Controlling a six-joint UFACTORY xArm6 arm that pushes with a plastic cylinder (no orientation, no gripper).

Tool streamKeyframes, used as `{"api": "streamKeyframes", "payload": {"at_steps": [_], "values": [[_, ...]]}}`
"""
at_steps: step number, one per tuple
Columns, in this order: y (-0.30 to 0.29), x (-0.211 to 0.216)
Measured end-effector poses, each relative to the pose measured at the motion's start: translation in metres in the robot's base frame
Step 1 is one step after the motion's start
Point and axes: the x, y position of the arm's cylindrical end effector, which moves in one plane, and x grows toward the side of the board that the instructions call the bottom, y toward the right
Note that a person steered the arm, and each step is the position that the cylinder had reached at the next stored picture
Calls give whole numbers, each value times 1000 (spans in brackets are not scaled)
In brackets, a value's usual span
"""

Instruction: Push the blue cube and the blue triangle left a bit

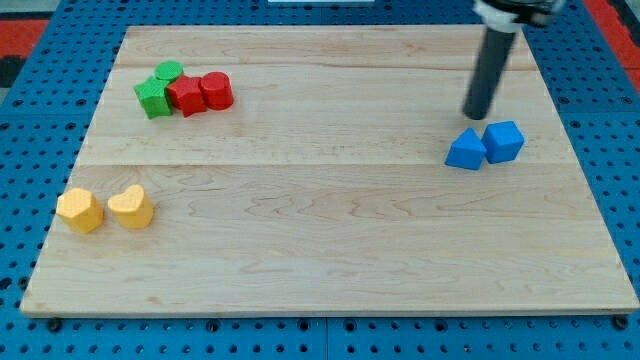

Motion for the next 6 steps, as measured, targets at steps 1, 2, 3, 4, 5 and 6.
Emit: {"api": "streamKeyframes", "payload": {"at_steps": [1, 2, 3, 4, 5, 6], "values": [[50, 7], [62, 27], [40, 61], [26, 71], [55, 43], [31, 38]]}}
